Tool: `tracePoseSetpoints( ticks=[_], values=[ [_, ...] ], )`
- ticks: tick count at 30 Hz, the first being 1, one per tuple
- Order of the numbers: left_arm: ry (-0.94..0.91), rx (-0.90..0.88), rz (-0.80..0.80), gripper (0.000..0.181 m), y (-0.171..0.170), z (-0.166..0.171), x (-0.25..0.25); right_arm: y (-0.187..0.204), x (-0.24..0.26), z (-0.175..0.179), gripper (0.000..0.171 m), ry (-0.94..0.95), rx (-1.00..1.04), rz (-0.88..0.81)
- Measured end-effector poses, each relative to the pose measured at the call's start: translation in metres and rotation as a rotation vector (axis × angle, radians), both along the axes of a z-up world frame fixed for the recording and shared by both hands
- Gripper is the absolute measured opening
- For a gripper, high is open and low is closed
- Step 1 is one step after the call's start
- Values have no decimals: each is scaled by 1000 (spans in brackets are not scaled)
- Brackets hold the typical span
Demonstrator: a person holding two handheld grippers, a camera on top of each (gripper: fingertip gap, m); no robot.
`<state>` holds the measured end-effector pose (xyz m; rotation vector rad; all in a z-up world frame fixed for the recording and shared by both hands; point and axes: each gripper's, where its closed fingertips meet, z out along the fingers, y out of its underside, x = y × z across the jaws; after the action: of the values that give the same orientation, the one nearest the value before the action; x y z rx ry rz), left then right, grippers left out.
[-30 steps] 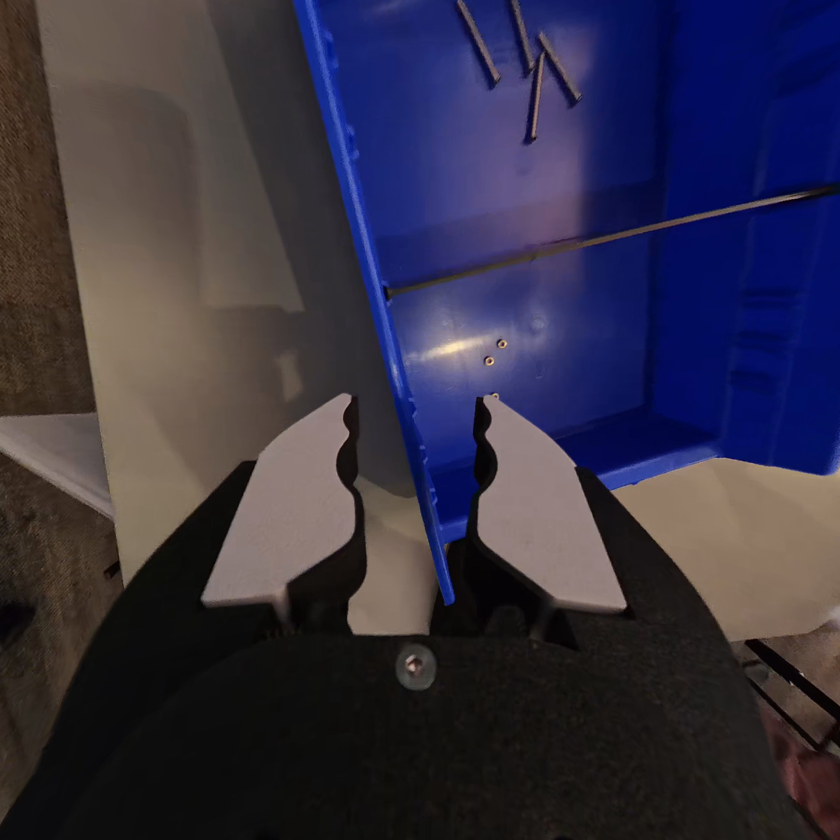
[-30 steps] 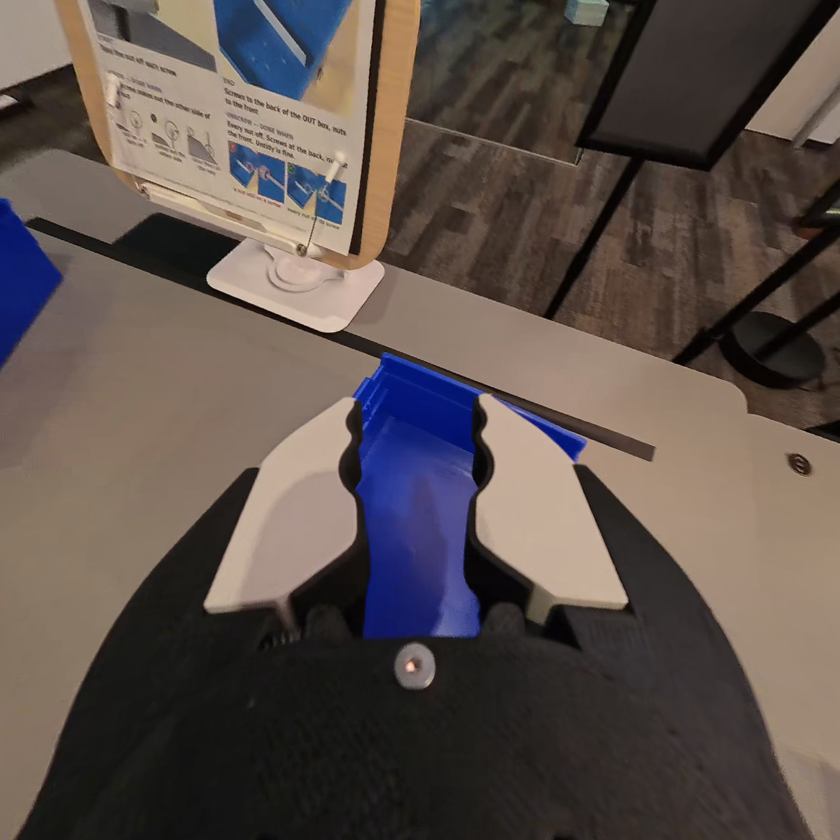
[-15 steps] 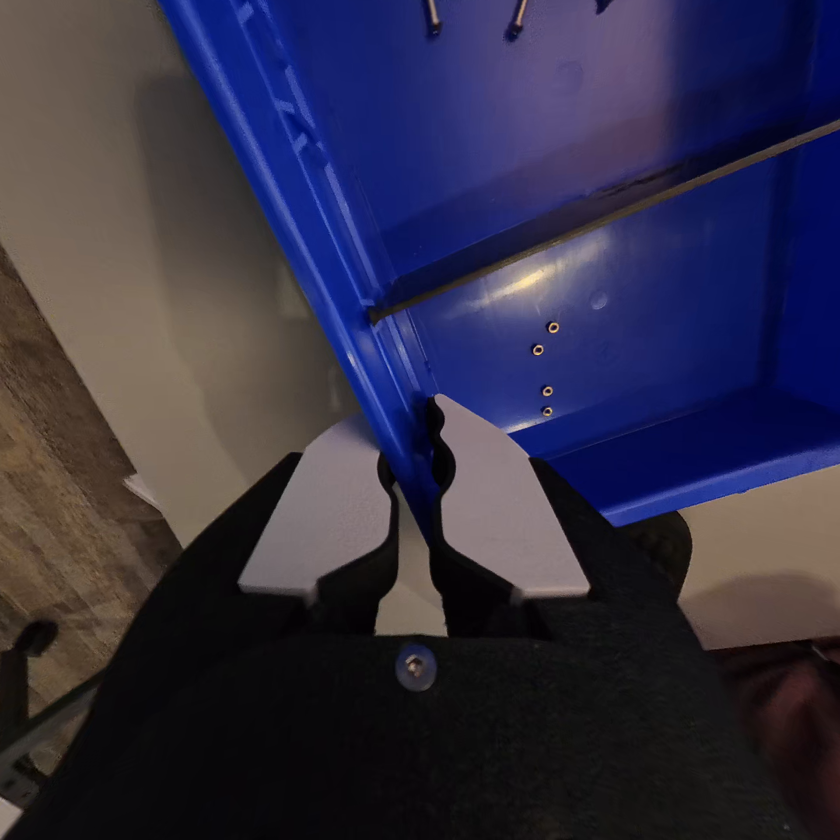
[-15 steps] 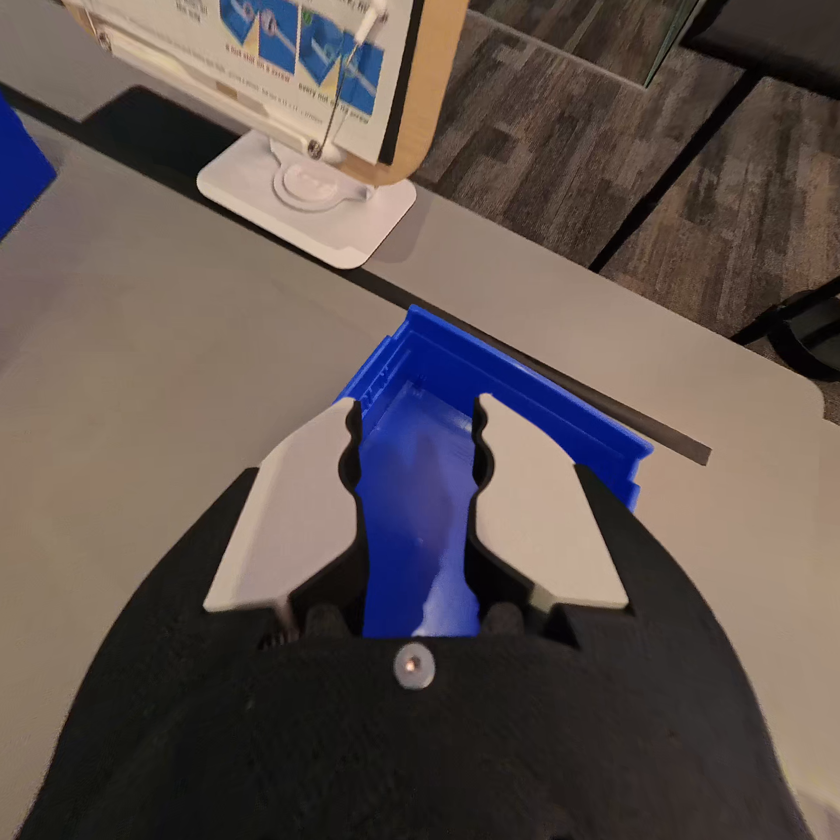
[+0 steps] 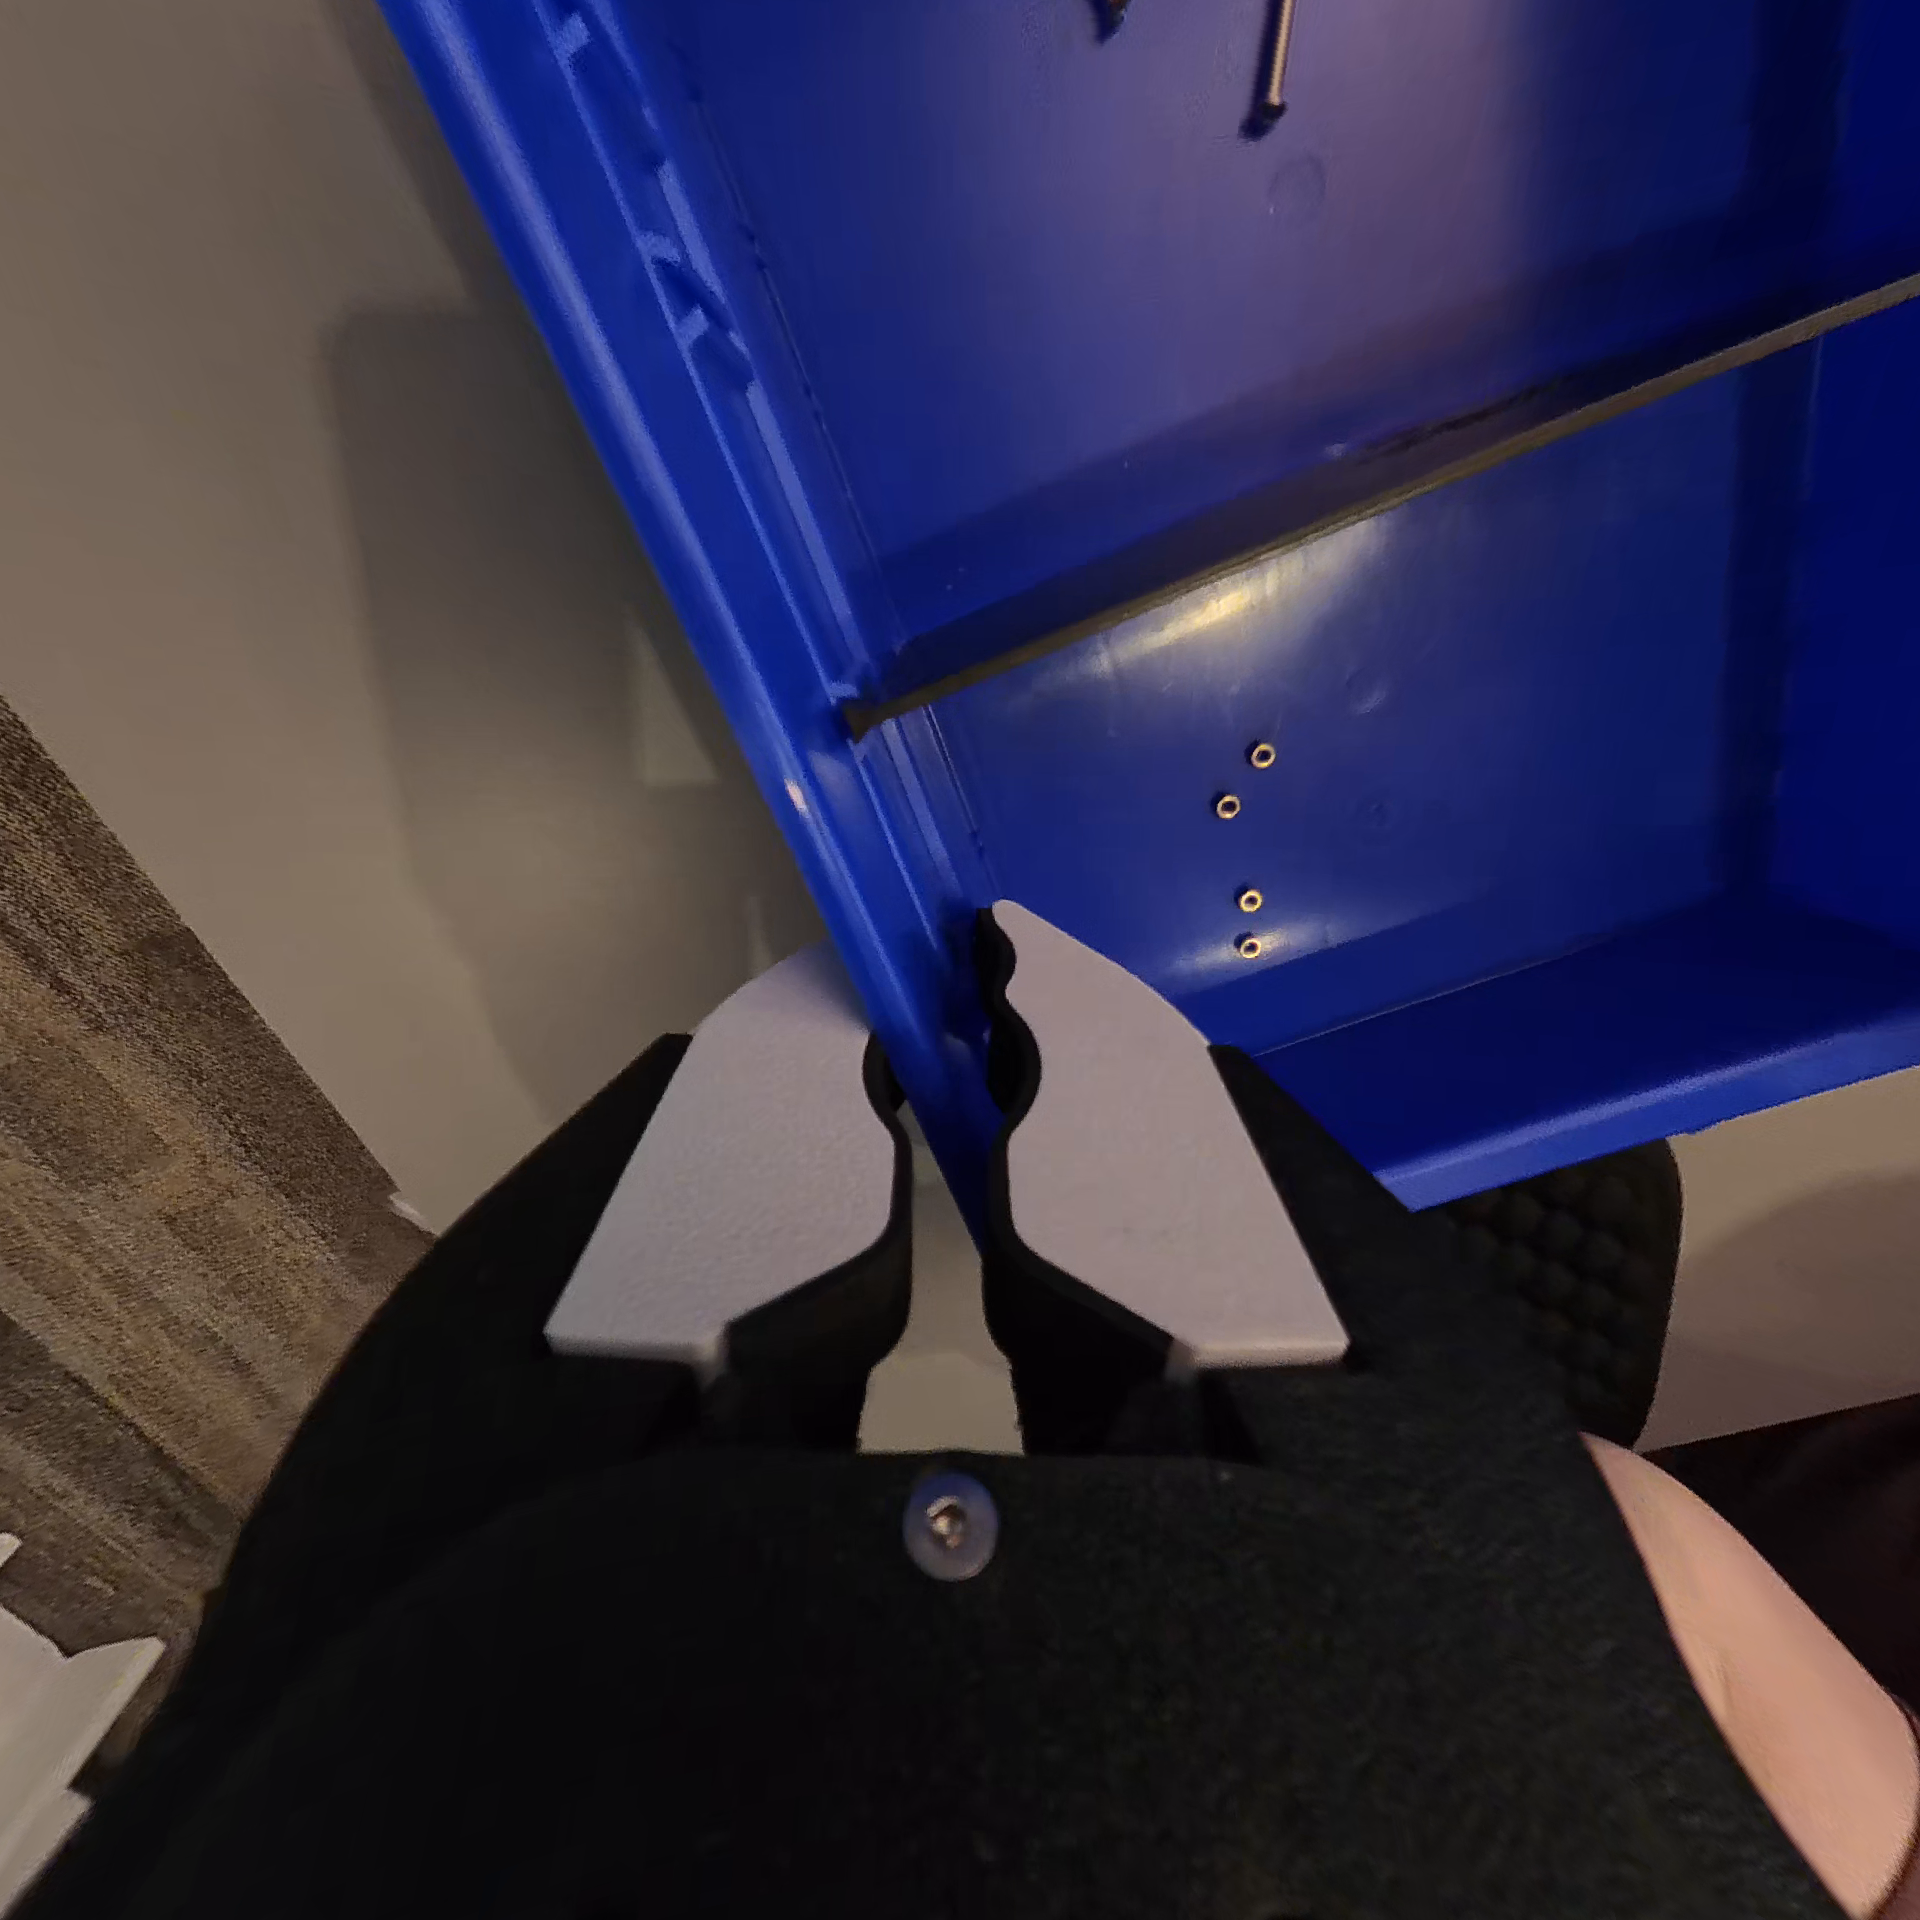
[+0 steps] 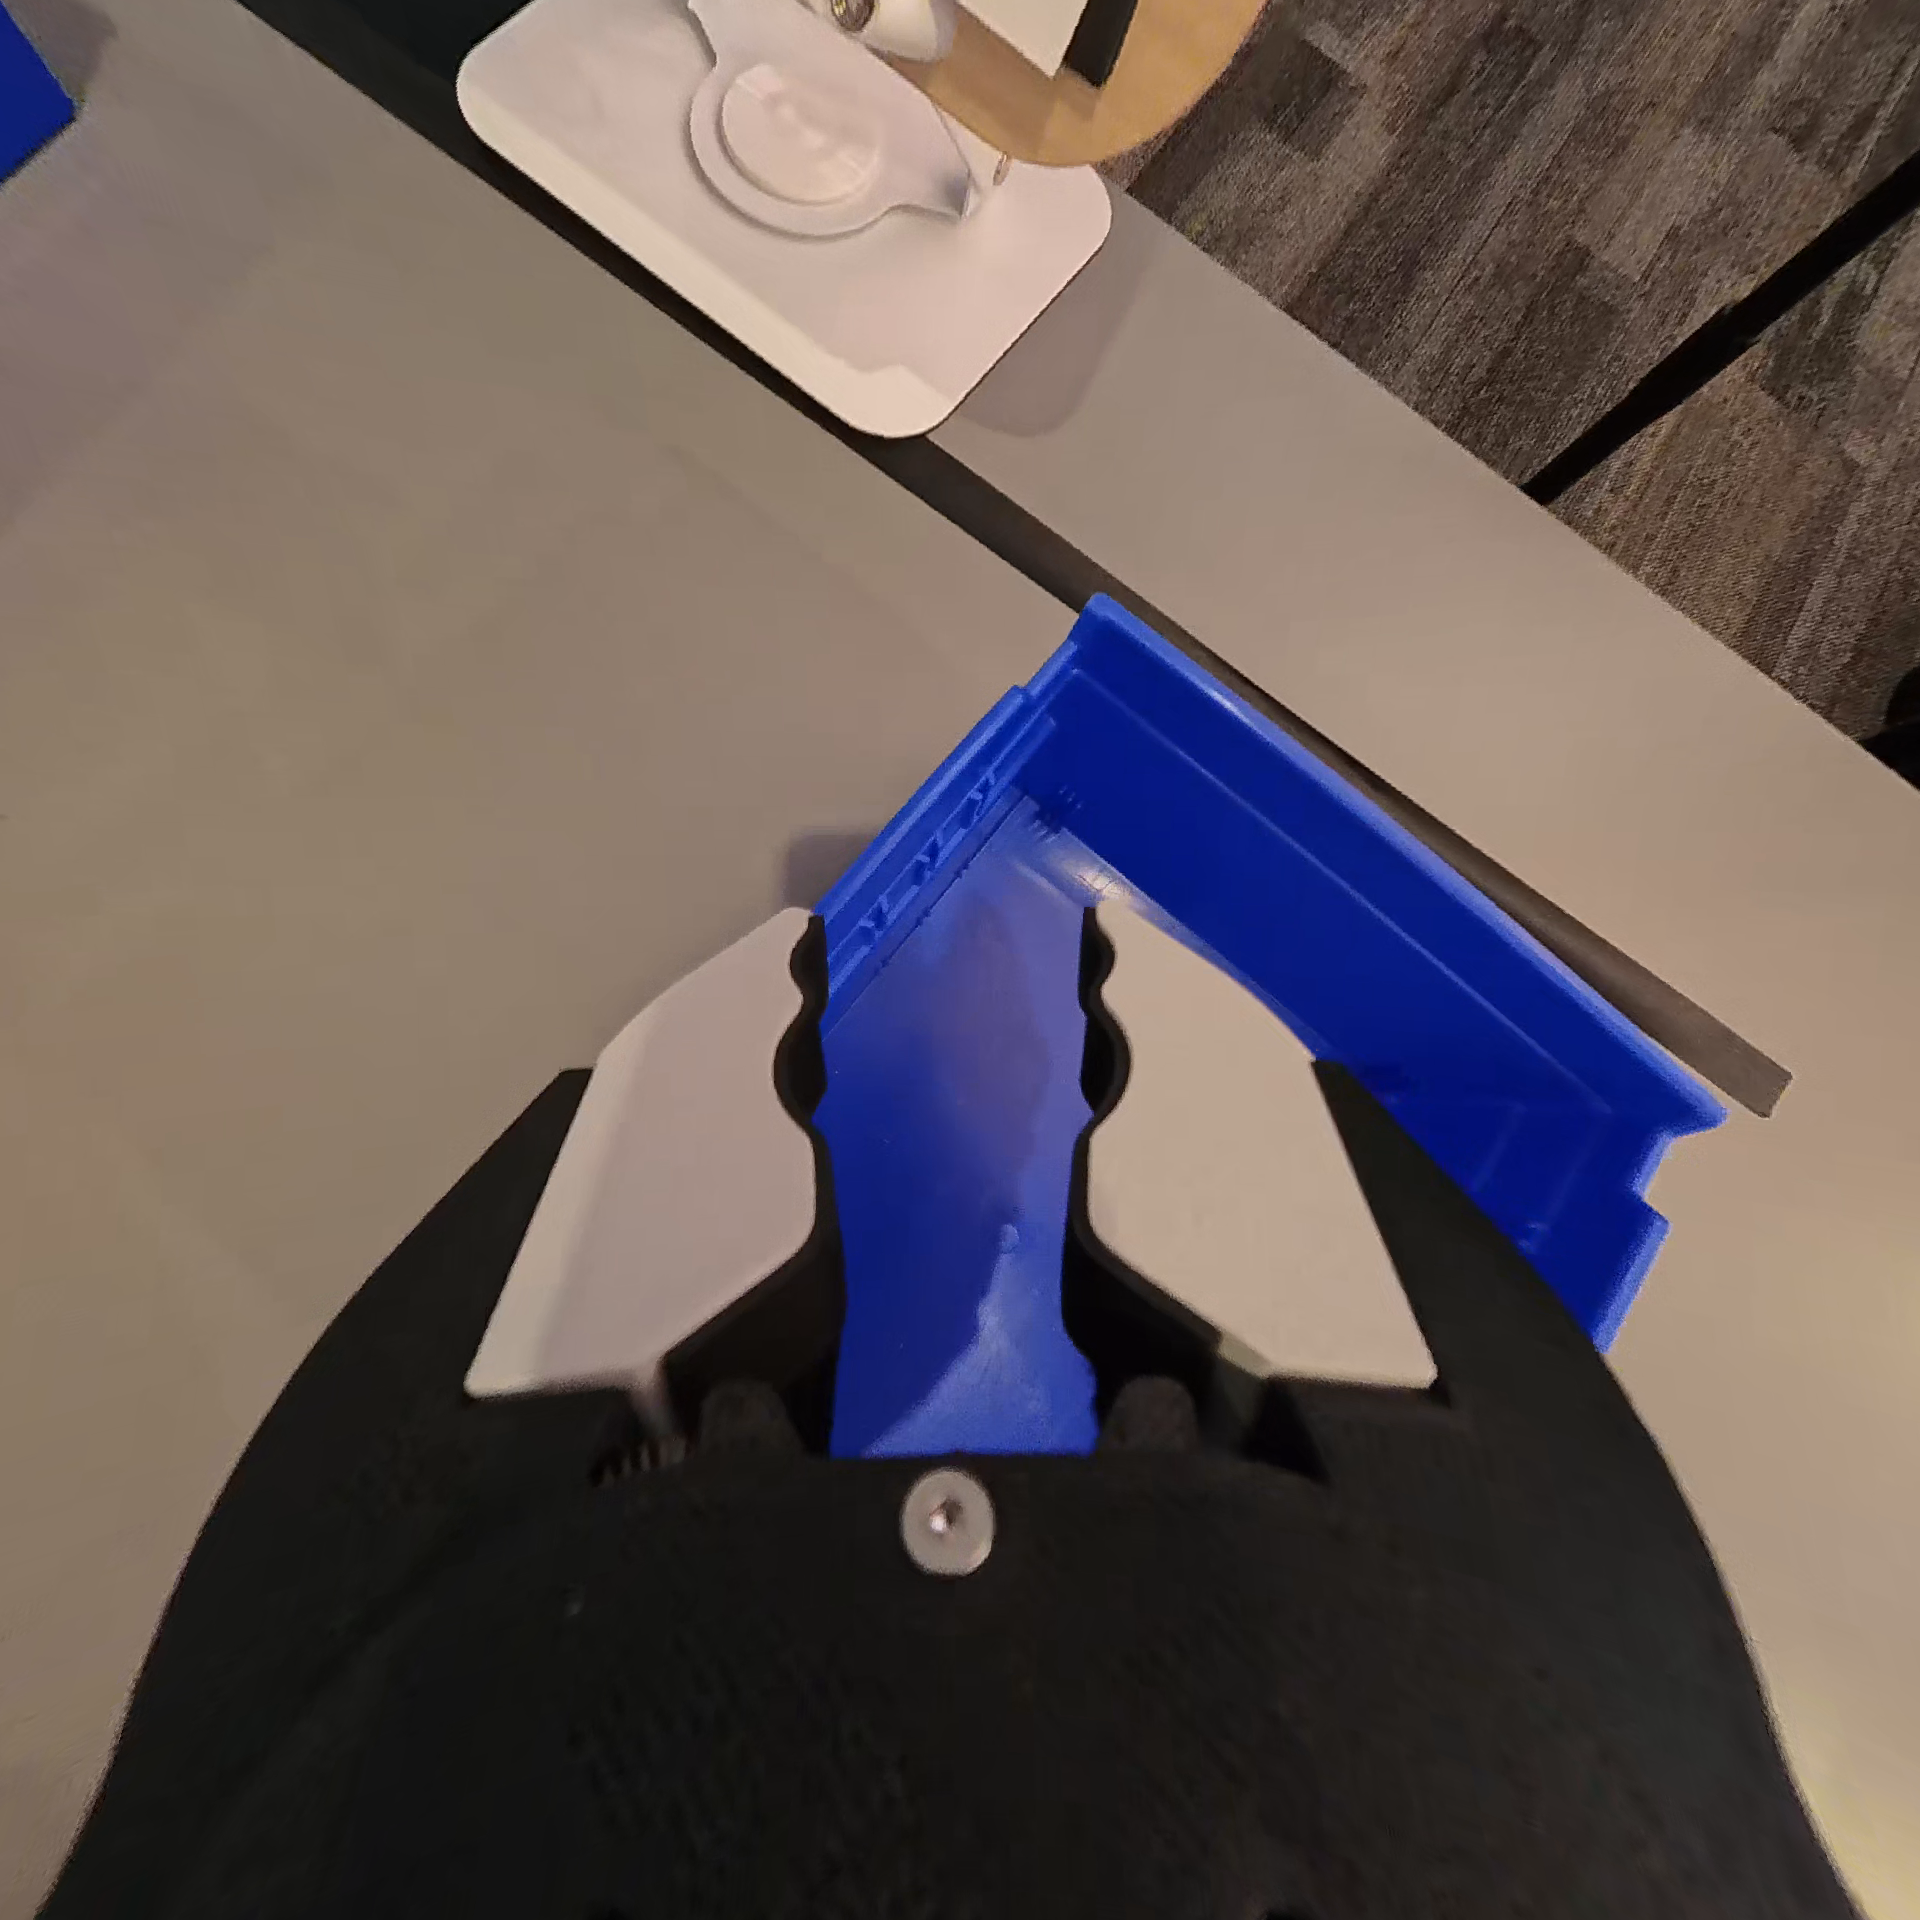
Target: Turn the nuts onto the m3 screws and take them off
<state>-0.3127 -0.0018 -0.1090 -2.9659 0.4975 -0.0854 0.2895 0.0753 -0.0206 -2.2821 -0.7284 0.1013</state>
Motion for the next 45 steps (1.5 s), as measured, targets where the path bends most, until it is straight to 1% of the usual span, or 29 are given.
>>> tracePoseSetpoints(
  ticks=[6, 10, 12, 13, 14, 15, 17, 19, 20, 21, 23, 25, 28, 30, 31, 33, 36, 39, 41, 45],
  values=[
    [-9, 22, -32, 8, 3, 0, -4, 2, 2, -15, 48, 7, -41, 1],
    [-24, 30, -24, 9, 4, -1, -3, 4, 2, -26, 48, -7, -73, 5],
    [-39, 84, -19, 13, 10, 5, -3, 5, 2, -30, 48, -23, -78, 4],
    [-46, 129, -12, 12, 14, 12, -4, 6, 2, -30, 48, -31, -73, 2],
    [-70, 172, -1, 10, 16, 20, -3, 7, 3, -29, 48, -37, -62, -1],
    [-78, 212, 14, 14, 17, 30, -5, 8, 2, -27, 48, -39, -48, -3],
    [-98, 326, 26, 13, 20, 55, -5, 10, 1, -20, 48, -37, -13, -3],
    [-131, 494, -6, 15, 24, 90, 3, 11, -4, -8, 48, -21, 48, 10],
    [-141, 602, -31, 18, 28, 111, 8, 13, -8, 0, 48, -8, 90, 21],
    [-176, 707, -64, 16, 29, 132, 17, 14, -12, 10, 48, 7, 142, 34],
    [-292, 889, -145, 16, 27, 173, 43, 14, -21, 32, 48, 47, 249, 70],
    [-423, 1030, -196, 18, 21, 206, 65, 9, -33, 58, 49, 127, 362, 124],
    [-593, 1143, -259, 23, 13, 228, 91, 0, -41, 92, 50, 264, 508, 169],
    [-650, 1152, -253, 25, 15, 232, 100, -4, -41, 105, 66, 361, 570, 173],
    [-684, 1141, -243, 28, 16, 232, 104, -5, -40, 111, 69, 412, 588, 174],
    [-759, 1138, -236, 37, 17, 234, 112, -8, -40, 117, 70, 504, 595, 194],
    [-844, 1137, -245, 37, 17, 236, 119, -12, -39, 126, 72, 618, 609, 222],
    [-872, 1101, -235, 36, 20, 230, 122, -20, -40, 134, 75, 689, 617, 274],
    [-828, 1065, -222, 34, 26, 220, 121, -23, -37, 139, 67, 686, 638, 285],
    [-666, 1006, -210, 29, 36, 197, 117, -24, -28, 139, 46, 634, 641, 270]
  ],
)
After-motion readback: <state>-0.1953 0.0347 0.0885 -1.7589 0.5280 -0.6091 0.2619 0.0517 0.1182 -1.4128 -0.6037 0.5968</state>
